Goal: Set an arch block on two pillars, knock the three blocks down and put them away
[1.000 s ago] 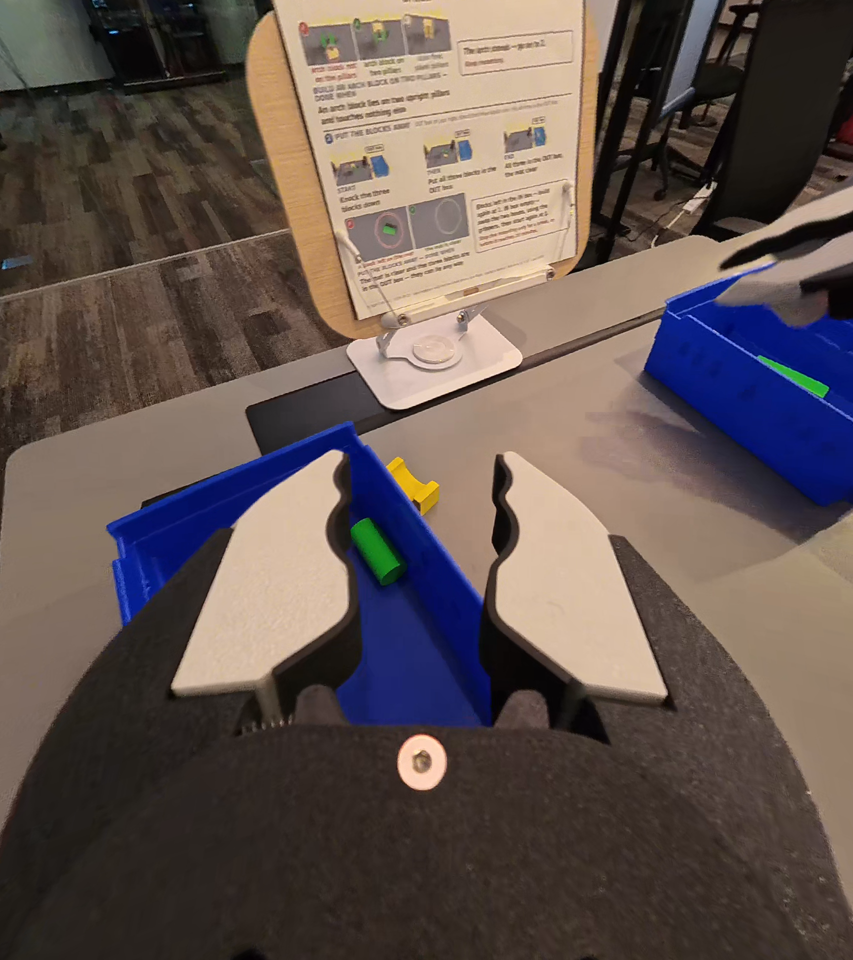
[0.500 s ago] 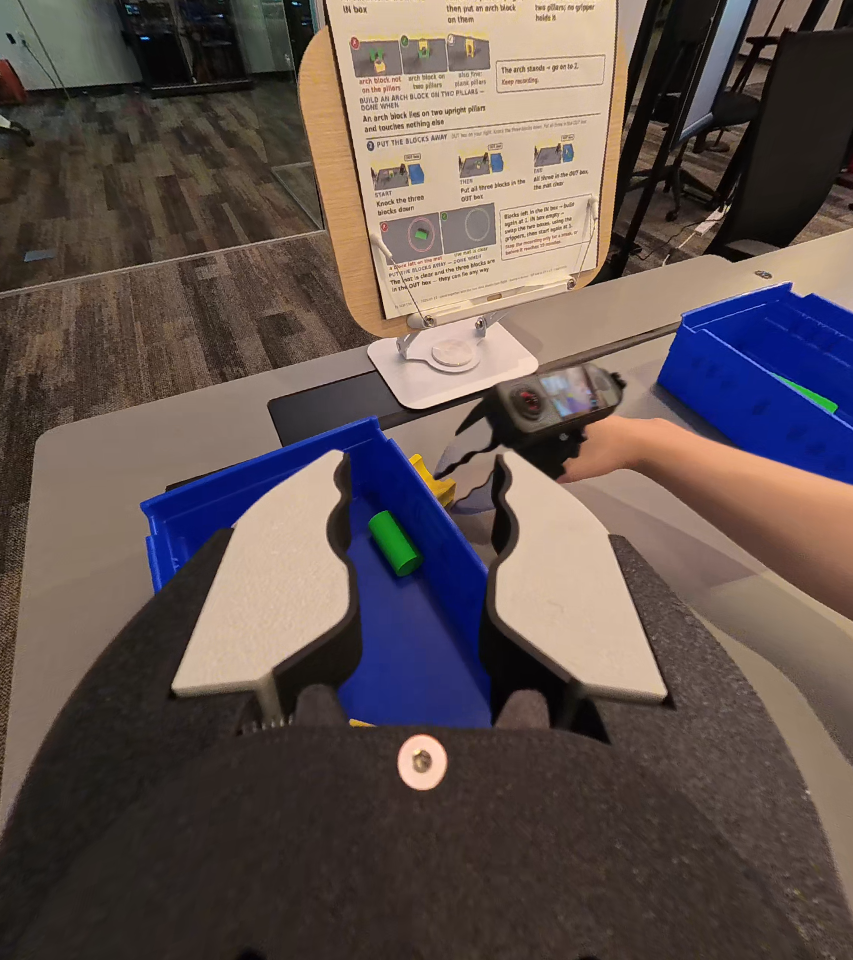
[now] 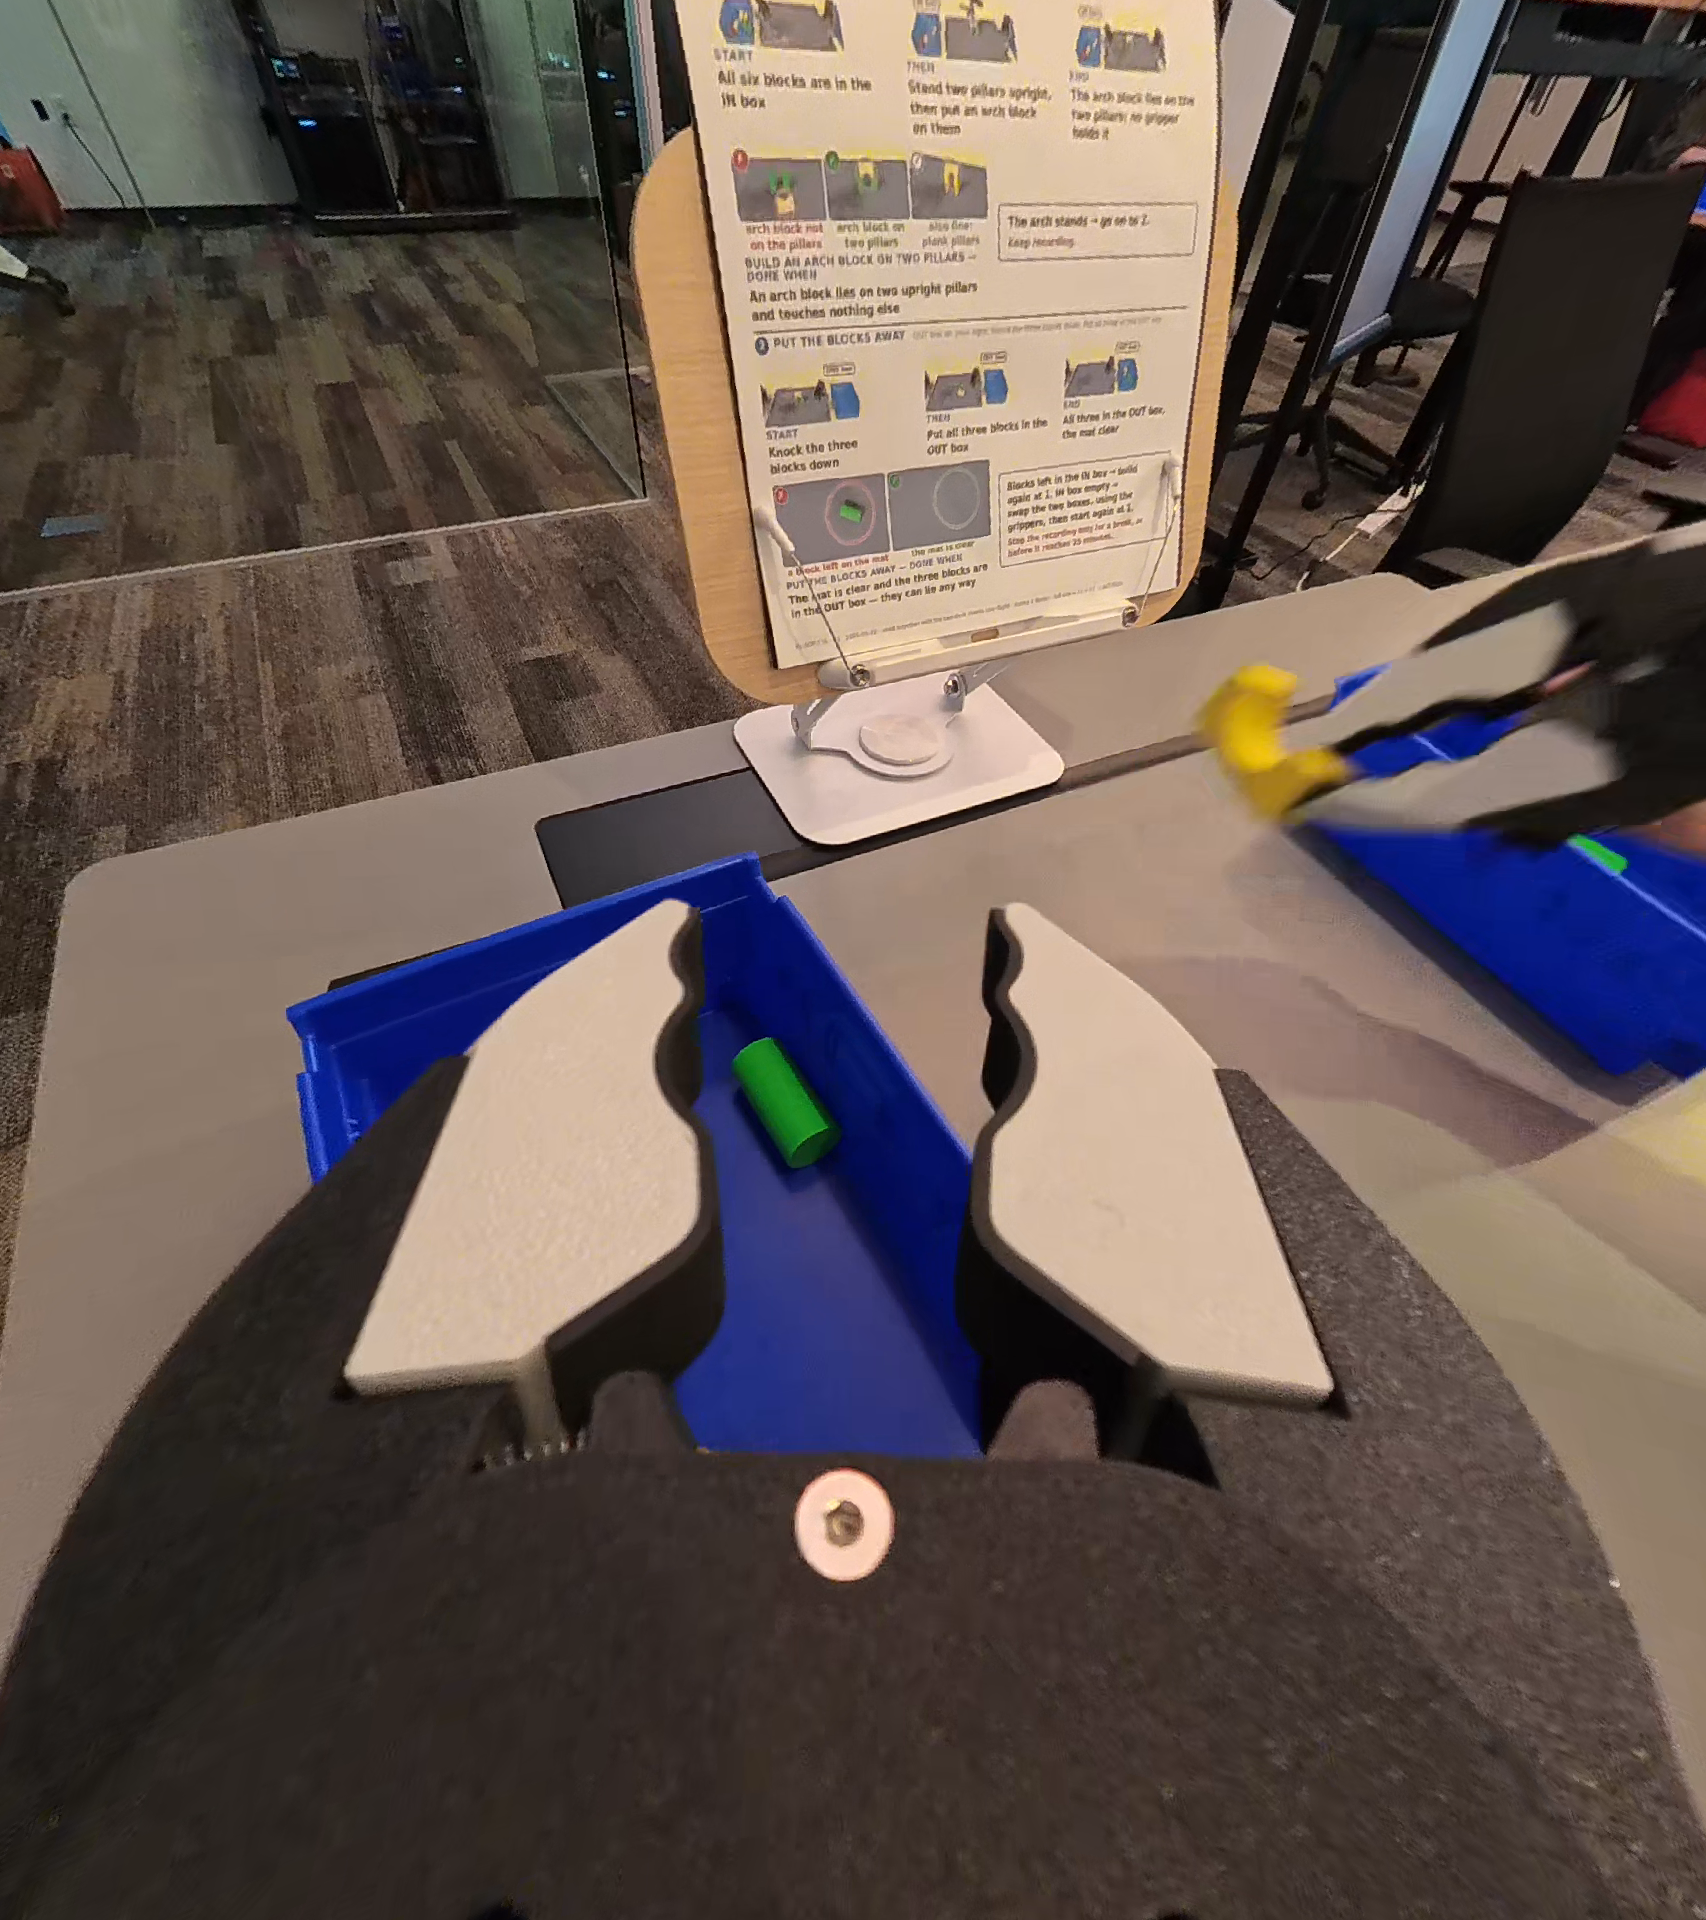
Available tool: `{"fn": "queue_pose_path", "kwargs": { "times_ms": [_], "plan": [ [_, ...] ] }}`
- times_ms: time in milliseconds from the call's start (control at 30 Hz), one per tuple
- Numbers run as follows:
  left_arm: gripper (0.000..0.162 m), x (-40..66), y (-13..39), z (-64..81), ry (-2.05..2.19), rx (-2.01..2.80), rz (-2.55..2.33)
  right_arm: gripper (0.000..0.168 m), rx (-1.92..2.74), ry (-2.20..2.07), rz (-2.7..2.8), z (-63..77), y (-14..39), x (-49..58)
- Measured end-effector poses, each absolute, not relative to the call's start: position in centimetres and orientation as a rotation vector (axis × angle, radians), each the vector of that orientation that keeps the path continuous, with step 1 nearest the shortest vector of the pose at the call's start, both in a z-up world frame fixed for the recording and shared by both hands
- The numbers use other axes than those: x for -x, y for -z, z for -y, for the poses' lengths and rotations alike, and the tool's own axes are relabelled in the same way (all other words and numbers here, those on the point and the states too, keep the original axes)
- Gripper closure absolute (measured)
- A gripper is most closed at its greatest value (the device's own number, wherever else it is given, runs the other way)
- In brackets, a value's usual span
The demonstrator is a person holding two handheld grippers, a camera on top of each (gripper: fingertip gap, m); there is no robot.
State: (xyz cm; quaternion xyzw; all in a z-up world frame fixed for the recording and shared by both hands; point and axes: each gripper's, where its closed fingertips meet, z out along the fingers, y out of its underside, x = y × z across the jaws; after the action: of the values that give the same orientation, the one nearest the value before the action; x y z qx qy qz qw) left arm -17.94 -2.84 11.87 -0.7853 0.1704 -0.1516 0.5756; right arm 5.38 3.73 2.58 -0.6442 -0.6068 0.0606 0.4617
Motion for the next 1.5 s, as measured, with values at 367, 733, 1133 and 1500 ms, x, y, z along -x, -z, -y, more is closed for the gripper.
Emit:
{"fn": "queue_pose_path", "kwargs": {
  "times_ms": [367,733,1133,1500],
  "plan": [
    [0.11,16.3,-11.3,2.6,0.332,1.863,-0.461,0.151,2.13,-0.009,1.375,0.6,6.5,-32.3],
    [0.105,21.0,-8.8,1.1,0.292,1.971,-0.325,0.132,2.143,0.096,1.163,-1.4,10.1,-35.7],
    [0.102,30.8,-1.9,0.1,0.1,2.26,0.02,0.118,2.539,0.127,0.338,-2.4,8.0,-49.3],
    [0.101,31.1,6.2,0.4,-0.173,2.702,-0.001,0.161,3.025,-0.268,0.066,1.2,13.0,-48.0]
  ]
}}
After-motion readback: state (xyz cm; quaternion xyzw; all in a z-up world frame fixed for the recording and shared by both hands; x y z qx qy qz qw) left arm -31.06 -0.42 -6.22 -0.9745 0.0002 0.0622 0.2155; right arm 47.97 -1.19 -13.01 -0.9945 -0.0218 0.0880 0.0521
